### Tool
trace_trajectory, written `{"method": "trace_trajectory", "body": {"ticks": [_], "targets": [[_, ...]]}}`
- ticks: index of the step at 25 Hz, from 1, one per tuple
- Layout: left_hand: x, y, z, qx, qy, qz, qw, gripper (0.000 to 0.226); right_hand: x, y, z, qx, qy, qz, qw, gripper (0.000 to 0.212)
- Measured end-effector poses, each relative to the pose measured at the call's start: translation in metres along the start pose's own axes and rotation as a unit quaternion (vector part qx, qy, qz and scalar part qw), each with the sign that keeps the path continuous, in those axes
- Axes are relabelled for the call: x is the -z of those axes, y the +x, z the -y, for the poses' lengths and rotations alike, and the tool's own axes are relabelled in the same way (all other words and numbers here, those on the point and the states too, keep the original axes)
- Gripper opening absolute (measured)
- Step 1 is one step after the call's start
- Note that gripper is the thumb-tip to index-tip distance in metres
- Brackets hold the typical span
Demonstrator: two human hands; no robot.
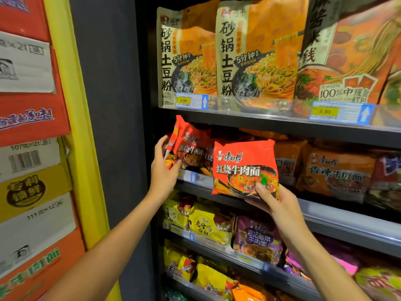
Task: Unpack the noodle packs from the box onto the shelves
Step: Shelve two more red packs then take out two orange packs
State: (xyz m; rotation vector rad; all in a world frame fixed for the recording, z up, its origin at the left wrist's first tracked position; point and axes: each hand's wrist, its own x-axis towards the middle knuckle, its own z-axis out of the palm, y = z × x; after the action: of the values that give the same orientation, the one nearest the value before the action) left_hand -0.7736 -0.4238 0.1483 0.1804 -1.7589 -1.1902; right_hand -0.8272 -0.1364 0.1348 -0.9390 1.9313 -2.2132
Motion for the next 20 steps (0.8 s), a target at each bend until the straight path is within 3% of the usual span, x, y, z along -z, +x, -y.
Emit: {"method": "trace_trajectory", "body": {"ticks": [3, 6, 10, 15, 18, 20], "targets": [[-0.003, 0.001, 0.005, -0.072, 0.104, 0.009, 0.992, 0.088, 0.001, 0.009, -0.002, 0.012, -0.021, 0.001, 1.000, 0.025], [-0.003, 0.005, 0.016, -0.199, 0.249, 0.005, 0.948, 0.092, 0.001, 0.018, -0.002, 0.019, -0.025, -0.008, 0.999, 0.025], [-0.004, 0.018, 0.022, -0.255, 0.358, 0.022, 0.898, 0.072, -0.006, 0.028, 0.003, 0.026, -0.012, -0.010, 1.000, 0.025], [-0.007, 0.026, 0.014, -0.202, 0.423, 0.043, 0.882, 0.047, -0.022, 0.052, 0.002, 0.003, -0.002, -0.009, 1.000, 0.025], [-0.013, 0.021, 0.013, -0.194, 0.518, 0.040, 0.832, 0.034, -0.033, 0.071, -0.002, -0.021, -0.001, -0.003, 1.000, 0.021], [-0.017, 0.016, 0.014, -0.185, 0.558, 0.047, 0.807, 0.034, -0.035, 0.083, -0.004, -0.013, -0.091, 0.005, 0.996, 0.019]]}}
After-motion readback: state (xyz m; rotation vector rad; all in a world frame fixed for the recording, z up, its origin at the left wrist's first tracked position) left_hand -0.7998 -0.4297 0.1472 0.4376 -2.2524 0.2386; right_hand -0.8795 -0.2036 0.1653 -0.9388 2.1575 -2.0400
